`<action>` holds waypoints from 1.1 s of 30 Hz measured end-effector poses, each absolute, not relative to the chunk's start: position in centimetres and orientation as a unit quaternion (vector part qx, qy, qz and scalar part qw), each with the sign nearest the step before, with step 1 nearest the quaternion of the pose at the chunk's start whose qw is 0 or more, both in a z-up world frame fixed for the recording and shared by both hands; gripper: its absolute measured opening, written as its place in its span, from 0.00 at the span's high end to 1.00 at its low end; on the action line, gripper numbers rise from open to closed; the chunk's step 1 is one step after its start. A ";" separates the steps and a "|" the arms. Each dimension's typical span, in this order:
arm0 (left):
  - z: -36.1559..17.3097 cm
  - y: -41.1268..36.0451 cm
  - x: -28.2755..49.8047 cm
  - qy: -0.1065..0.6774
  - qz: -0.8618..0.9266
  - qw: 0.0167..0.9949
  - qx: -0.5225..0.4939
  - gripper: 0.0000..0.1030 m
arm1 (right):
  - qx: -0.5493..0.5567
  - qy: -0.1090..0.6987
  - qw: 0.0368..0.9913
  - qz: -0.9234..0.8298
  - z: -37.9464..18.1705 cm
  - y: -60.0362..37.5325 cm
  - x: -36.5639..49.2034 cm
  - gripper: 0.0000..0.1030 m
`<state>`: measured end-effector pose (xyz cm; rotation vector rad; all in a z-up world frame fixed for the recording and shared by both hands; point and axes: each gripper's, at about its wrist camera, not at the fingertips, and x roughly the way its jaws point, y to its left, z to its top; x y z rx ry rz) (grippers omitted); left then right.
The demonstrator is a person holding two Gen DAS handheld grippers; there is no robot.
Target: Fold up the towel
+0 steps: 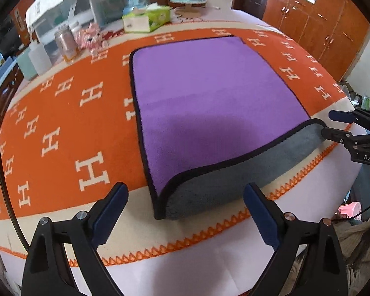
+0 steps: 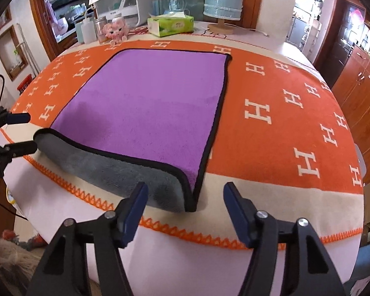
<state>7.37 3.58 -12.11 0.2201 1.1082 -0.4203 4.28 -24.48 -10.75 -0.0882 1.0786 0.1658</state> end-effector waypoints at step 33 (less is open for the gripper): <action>-14.8 5.5 11.1 0.584 -0.263 0.764 0.078 0.54 | -0.010 0.560 0.804 0.201 -12.4 -25.5 6.7 0.88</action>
